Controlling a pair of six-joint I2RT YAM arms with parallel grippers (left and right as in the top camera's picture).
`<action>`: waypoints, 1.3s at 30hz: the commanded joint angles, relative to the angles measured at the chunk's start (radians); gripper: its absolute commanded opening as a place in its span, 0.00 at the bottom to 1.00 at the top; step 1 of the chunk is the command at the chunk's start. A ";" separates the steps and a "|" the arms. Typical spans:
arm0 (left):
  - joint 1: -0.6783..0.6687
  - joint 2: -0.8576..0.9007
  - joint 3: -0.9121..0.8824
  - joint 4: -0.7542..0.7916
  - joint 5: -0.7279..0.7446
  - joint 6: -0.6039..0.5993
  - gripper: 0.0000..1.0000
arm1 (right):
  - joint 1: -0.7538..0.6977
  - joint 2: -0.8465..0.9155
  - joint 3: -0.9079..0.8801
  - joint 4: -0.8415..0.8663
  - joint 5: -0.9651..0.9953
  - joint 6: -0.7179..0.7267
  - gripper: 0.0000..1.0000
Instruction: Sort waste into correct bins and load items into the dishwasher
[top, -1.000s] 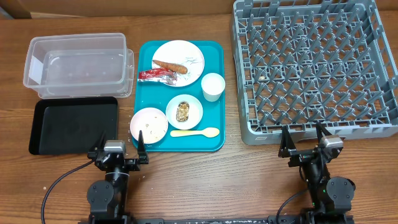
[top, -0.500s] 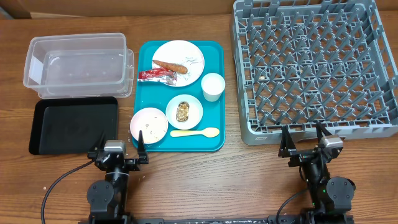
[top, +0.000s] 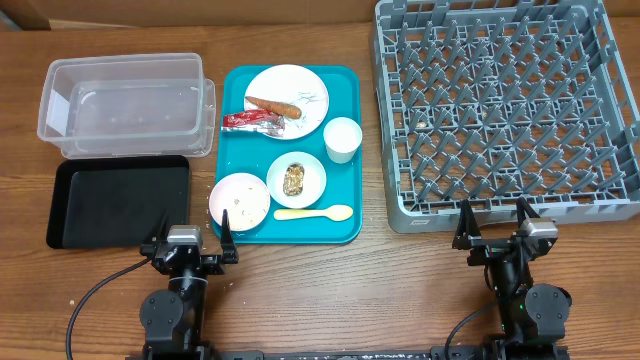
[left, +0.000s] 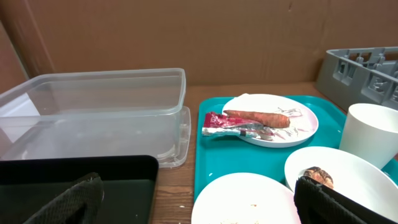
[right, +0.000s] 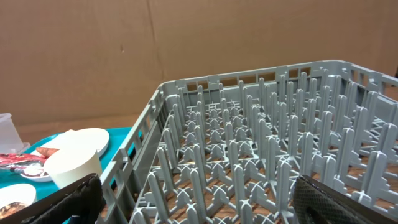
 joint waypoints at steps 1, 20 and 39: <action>0.005 -0.011 -0.004 0.001 -0.024 0.024 1.00 | -0.003 -0.012 -0.010 0.014 0.018 0.005 1.00; 0.003 -0.008 0.064 0.073 0.274 0.000 1.00 | -0.003 -0.012 0.072 0.204 -0.178 0.109 1.00; 0.002 0.822 0.847 -0.197 0.331 0.003 1.00 | -0.003 0.244 0.601 -0.152 -0.177 0.135 1.00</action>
